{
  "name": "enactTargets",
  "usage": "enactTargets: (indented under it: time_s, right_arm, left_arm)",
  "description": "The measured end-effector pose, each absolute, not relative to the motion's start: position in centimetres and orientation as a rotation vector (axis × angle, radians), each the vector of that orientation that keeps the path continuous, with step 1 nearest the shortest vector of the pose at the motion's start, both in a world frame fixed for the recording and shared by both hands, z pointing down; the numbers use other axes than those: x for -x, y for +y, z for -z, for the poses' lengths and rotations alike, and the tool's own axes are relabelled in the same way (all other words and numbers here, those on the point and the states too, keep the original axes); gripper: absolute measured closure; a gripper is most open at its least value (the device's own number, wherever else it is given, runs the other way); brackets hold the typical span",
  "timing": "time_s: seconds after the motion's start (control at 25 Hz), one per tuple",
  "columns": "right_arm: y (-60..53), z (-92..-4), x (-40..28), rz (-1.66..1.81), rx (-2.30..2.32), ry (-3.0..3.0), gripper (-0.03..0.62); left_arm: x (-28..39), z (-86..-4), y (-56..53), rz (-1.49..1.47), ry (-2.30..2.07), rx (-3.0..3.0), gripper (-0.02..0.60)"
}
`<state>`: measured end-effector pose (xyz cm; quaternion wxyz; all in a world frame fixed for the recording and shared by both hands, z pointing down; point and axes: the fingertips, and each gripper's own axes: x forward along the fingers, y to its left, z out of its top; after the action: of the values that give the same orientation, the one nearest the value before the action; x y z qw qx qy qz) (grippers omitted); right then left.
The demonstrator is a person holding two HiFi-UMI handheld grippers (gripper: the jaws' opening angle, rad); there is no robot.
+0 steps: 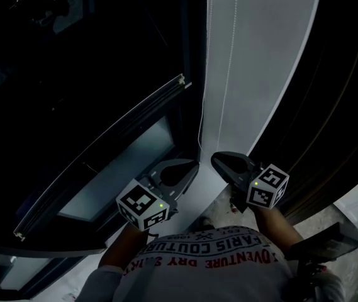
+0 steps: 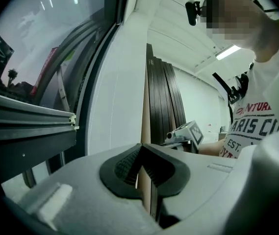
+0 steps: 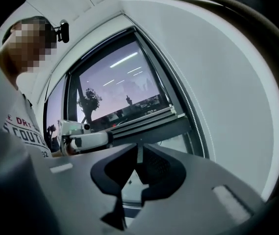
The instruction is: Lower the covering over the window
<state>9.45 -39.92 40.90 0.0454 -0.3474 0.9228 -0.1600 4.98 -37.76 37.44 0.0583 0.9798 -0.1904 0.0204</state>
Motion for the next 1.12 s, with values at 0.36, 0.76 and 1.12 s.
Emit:
enactTargets:
  time_s: [0.36,0.76,1.12]
  right_arm:
    - [-48.8,-39.5,-9.1,0.386,1.154,2.796,0.486]
    - [-57.0,-39.2,-11.0,0.204,1.503,2.716,0.407]
    - [-61.3,-39.9,-10.5,0.216,1.599,2.690,0.434]
  left_arm:
    - [-3.7,-37.6,-41.7,-0.078,-0.702,-2.932,0.578]
    - [-1.4,-37.6,-44.4,-0.040,-0.808,-2.897,0.578]
    - [-0.2,-39.2,-44.6,-0.057,-0.811,-2.841,0.578]
